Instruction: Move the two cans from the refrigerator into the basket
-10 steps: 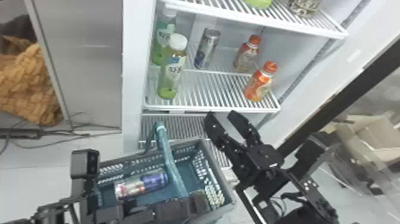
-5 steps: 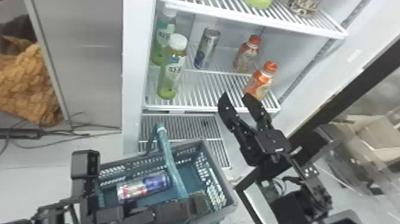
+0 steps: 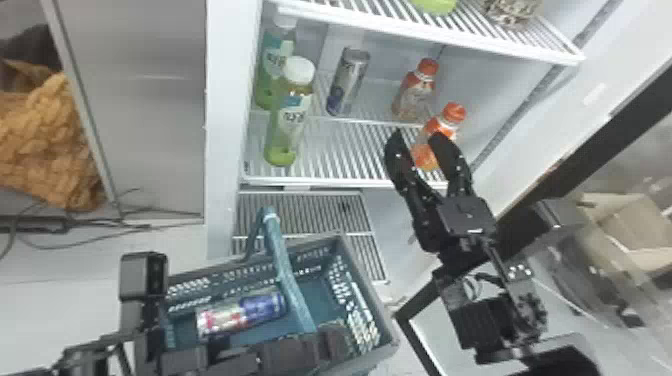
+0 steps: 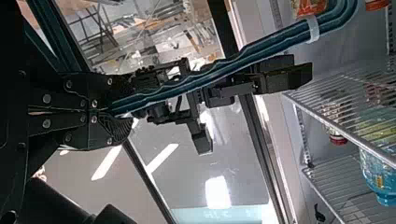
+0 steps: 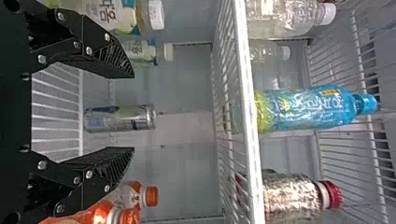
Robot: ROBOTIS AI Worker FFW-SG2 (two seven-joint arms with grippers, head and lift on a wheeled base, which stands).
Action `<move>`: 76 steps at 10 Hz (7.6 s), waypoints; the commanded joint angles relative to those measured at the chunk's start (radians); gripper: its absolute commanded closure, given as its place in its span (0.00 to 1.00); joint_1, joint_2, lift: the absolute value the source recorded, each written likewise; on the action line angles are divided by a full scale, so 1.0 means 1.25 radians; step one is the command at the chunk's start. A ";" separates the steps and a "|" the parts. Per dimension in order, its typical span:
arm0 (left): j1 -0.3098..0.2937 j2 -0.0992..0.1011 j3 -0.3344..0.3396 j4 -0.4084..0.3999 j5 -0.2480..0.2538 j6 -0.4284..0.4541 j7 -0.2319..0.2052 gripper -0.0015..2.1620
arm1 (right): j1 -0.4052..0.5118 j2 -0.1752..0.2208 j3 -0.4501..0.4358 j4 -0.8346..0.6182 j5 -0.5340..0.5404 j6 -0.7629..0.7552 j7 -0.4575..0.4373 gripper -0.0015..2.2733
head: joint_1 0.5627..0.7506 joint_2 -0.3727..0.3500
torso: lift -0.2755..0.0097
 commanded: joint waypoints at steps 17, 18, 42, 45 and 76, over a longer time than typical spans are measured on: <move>-0.006 -0.004 -0.003 0.017 0.002 -0.003 0.002 0.54 | -0.261 -0.020 0.072 0.306 0.019 -0.061 -0.019 0.04 | 0.70 0.03 | 0.00; -0.006 -0.004 -0.003 0.017 0.000 -0.003 0.002 0.54 | -0.279 -0.021 0.075 0.326 0.019 -0.063 -0.019 0.04 | 0.70 0.03 | 0.00; -0.022 -0.002 -0.016 0.020 0.012 -0.013 0.006 0.54 | -0.634 -0.054 0.209 0.711 -0.037 -0.045 -0.019 0.03 | 0.70 0.03 | 0.00; -0.025 -0.002 -0.021 0.022 0.013 -0.015 0.006 0.54 | -0.670 -0.060 0.238 0.744 -0.037 -0.059 -0.026 0.03 | 0.70 0.03 | 0.00; -0.004 -0.002 -0.006 0.022 0.016 -0.017 0.005 0.54 | 0.110 -0.016 -0.056 -0.259 -0.100 0.273 0.016 0.36 | 0.70 0.03 | 0.00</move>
